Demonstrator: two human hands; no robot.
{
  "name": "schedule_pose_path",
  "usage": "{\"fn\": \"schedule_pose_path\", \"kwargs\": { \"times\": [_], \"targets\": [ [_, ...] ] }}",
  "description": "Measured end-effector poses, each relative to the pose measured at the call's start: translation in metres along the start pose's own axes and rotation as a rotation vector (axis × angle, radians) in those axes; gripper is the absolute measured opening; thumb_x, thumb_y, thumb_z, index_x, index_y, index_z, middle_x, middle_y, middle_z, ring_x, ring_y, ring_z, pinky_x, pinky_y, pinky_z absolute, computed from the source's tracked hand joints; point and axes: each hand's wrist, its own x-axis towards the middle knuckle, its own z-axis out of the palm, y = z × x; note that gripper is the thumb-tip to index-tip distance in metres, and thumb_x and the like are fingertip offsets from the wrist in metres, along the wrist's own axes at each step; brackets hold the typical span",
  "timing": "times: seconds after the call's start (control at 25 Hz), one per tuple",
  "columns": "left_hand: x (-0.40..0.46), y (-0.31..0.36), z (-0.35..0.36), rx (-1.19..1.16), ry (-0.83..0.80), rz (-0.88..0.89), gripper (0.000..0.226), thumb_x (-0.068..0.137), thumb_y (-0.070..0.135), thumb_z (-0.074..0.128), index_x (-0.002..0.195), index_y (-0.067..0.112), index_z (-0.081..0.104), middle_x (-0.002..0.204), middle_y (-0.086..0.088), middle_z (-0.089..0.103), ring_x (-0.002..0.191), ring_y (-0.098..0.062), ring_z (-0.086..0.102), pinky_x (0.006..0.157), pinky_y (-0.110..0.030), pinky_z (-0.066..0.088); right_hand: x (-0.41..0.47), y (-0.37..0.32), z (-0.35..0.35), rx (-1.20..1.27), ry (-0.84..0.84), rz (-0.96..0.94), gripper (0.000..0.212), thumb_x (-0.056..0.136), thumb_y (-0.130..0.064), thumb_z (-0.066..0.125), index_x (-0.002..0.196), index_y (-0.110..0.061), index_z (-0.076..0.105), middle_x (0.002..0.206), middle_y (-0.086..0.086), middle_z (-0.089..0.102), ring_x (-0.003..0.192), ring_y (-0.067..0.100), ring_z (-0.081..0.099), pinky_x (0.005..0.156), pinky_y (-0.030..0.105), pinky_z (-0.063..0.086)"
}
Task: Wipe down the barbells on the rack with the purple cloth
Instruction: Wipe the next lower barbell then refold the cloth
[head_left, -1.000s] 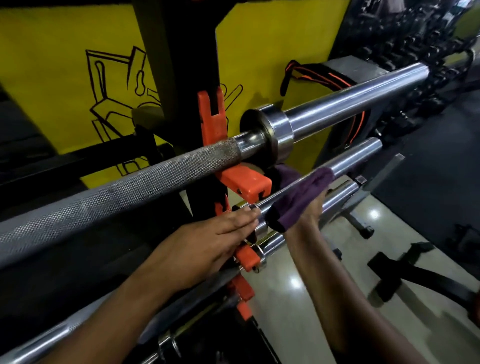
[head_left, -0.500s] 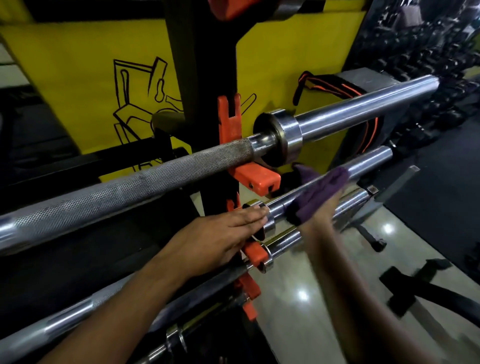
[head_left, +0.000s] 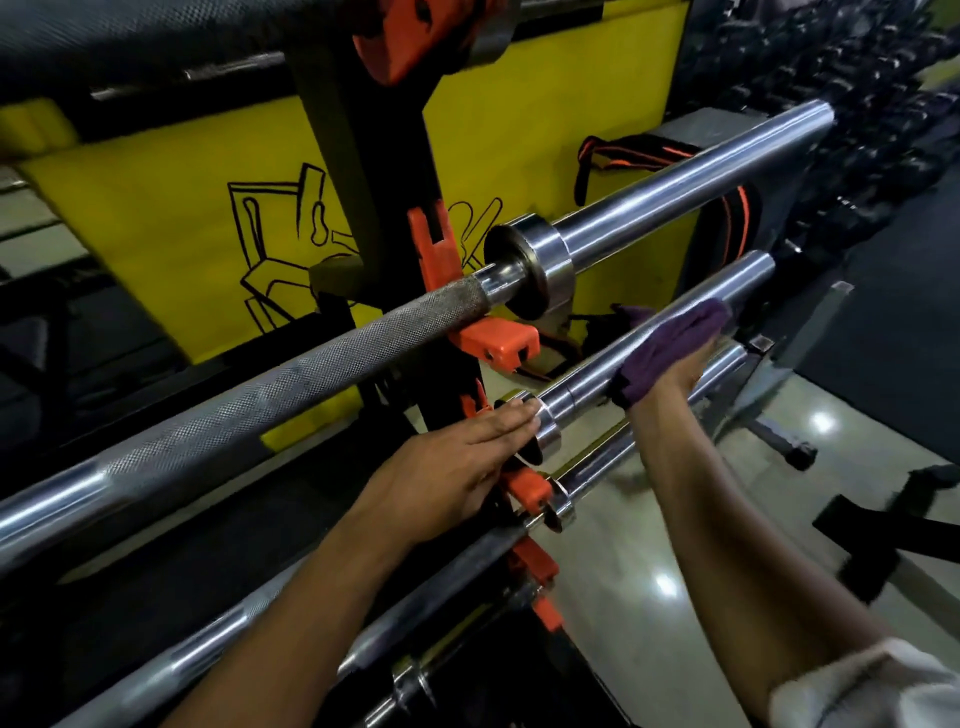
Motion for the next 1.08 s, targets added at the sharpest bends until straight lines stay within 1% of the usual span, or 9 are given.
{"fn": "schedule_pose_path", "kwargs": {
  "times": [0.08, 0.16, 0.24, 0.32, 0.4, 0.68, 0.84, 0.96, 1.08],
  "targets": [
    [0.001, 0.0, 0.0, -0.003, 0.002, 0.003, 0.062, 0.096, 0.012, 0.057, 0.153, 0.028, 0.039, 0.161, 0.019, 0.026, 0.145, 0.002, 0.029, 0.097, -0.022, 0.053, -0.022, 0.023, 0.008, 0.034, -0.066, 0.081, 0.103, 0.073, -0.092, 0.04, 0.15, -0.024, 0.043, 0.131, 0.009, 0.063, 0.121, 0.032, 0.061, 0.083, 0.043, 0.051],
    [0.001, 0.002, -0.002, 0.017, -0.002, -0.004, 0.056, 0.096, 0.016, 0.051, 0.151, 0.027, 0.042, 0.16, 0.018, 0.03, 0.144, 0.004, 0.03, 0.103, -0.001, 0.032, -0.056, 0.041, 0.018, 0.032, -0.247, -0.097, 0.062, 0.099, -0.067, 0.039, 0.142, -0.023, 0.05, 0.125, -0.001, 0.062, 0.122, 0.018, 0.062, 0.085, 0.035, 0.054],
    [0.001, 0.004, -0.003, 0.039, -0.01, -0.017, 0.053, 0.098, 0.019, 0.046, 0.151, 0.026, 0.043, 0.16, 0.019, 0.03, 0.144, 0.006, 0.029, 0.099, 0.008, 0.019, -0.073, 0.046, 0.019, -0.005, -0.215, -0.149, 0.034, 0.108, -0.049, 0.037, 0.12, -0.022, 0.054, 0.099, -0.003, 0.059, 0.082, -0.002, 0.069, 0.065, 0.017, 0.053],
    [0.001, 0.003, -0.002, 0.052, -0.004, -0.016, 0.053, 0.099, 0.02, 0.043, 0.152, 0.028, 0.04, 0.161, 0.022, 0.025, 0.144, 0.009, 0.025, 0.099, 0.004, 0.026, -0.094, 0.041, 0.006, -0.073, -0.083, -0.015, 0.028, 0.11, -0.043, 0.032, 0.117, -0.024, 0.051, 0.085, -0.003, 0.057, 0.066, 0.001, 0.064, 0.055, 0.019, 0.049],
    [0.0, 0.002, -0.001, 0.053, -0.004, -0.002, 0.055, 0.1, 0.019, 0.046, 0.153, 0.028, 0.038, 0.162, 0.023, 0.022, 0.145, 0.008, 0.024, 0.099, -0.009, 0.043, -0.121, 0.04, -0.016, -0.178, -0.132, -0.023, 0.022, 0.111, -0.038, 0.028, 0.116, -0.031, 0.048, 0.078, -0.006, 0.061, 0.06, -0.002, 0.064, 0.052, 0.016, 0.048],
    [-0.028, 0.015, -0.001, 0.05, 0.03, -0.099, 0.053, 0.098, 0.016, 0.054, 0.149, 0.028, 0.045, 0.159, 0.023, 0.028, 0.142, 0.004, 0.034, 0.1, -0.028, 0.052, -0.125, 0.045, -0.07, -0.857, -0.529, -0.395, 0.023, 0.109, -0.031, 0.038, 0.107, -0.025, 0.06, 0.089, -0.001, 0.068, 0.078, 0.018, 0.067, 0.057, 0.015, 0.048],
    [-0.078, 0.016, -0.005, 0.059, 0.056, -0.222, 0.068, 0.091, -0.001, 0.058, 0.149, 0.031, 0.043, 0.157, 0.024, 0.031, 0.138, -0.006, 0.044, 0.099, -0.036, 0.054, -0.105, 0.017, -0.098, -1.239, -0.693, -0.485, 0.023, 0.1, -0.055, 0.047, 0.116, -0.039, 0.053, 0.099, -0.008, 0.068, 0.084, 0.012, 0.067, 0.079, 0.041, 0.059],
    [-0.096, 0.024, -0.01, 0.095, 0.127, -0.322, 0.056, 0.097, 0.015, 0.052, 0.146, 0.039, 0.042, 0.152, 0.042, 0.022, 0.133, -0.004, 0.049, 0.102, -0.029, 0.05, -0.117, -0.012, -0.097, -1.132, -0.621, -0.769, 0.046, 0.098, -0.064, 0.038, 0.122, -0.027, 0.051, 0.11, -0.005, 0.058, 0.093, 0.014, 0.061, 0.084, 0.047, 0.057],
    [-0.1, 0.032, -0.003, 0.089, 0.203, -0.451, 0.043, 0.098, 0.036, 0.043, 0.14, 0.04, 0.053, 0.147, 0.028, 0.042, 0.127, -0.005, 0.056, 0.097, -0.031, 0.054, -0.131, -0.025, -0.046, -1.358, -0.716, -1.108, 0.052, 0.1, -0.058, 0.039, 0.129, -0.017, 0.051, 0.126, 0.003, 0.053, 0.115, 0.022, 0.051, 0.103, 0.047, 0.042]
  ]
}}
